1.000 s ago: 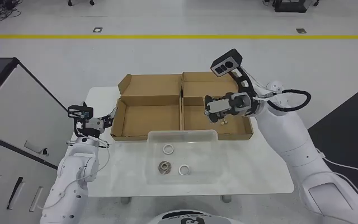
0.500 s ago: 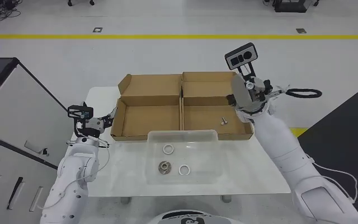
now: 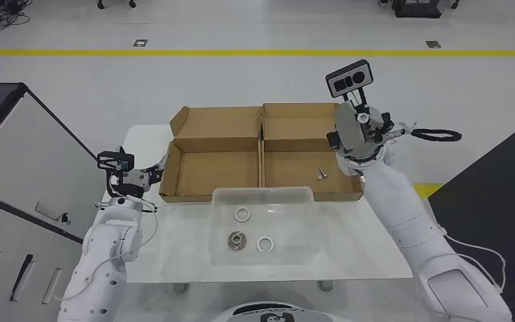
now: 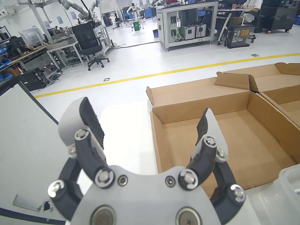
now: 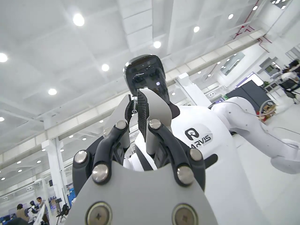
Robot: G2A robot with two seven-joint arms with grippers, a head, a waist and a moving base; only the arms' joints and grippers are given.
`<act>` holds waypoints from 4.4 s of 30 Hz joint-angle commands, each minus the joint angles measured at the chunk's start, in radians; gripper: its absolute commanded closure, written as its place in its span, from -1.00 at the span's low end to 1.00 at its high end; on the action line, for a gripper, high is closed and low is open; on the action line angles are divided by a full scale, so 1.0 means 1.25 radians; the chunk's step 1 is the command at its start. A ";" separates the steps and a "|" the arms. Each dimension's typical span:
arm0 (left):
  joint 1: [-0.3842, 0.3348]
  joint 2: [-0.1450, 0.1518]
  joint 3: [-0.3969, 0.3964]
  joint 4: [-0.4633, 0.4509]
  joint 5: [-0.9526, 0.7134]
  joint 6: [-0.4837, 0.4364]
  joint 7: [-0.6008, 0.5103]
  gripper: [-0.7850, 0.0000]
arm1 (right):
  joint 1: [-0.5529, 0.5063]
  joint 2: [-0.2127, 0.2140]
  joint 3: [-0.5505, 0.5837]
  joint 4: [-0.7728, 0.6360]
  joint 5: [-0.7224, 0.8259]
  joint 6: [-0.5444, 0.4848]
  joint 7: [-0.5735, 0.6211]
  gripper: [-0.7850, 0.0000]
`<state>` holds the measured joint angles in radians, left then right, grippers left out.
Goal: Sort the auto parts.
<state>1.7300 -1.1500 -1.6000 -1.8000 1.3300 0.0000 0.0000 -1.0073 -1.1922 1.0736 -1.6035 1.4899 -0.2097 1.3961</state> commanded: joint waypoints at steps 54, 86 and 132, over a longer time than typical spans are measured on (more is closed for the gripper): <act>0.000 0.000 0.000 0.000 0.000 0.000 0.000 -1.00 | -0.066 -0.040 0.115 -0.039 -0.110 0.040 -0.013 1.00; 0.000 0.000 0.000 0.000 0.000 0.000 0.000 -1.00 | -0.072 -0.053 0.107 -0.038 -0.032 0.021 -0.012 1.00; 0.000 0.000 0.000 0.000 0.000 0.000 0.000 -1.00 | 0.271 0.114 -0.052 0.070 -1.634 0.188 0.109 1.00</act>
<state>1.7300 -1.1500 -1.6000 -1.8000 1.3300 0.0000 0.0000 -0.6739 -1.0476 1.0225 -1.5197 -0.5341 0.0288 1.5351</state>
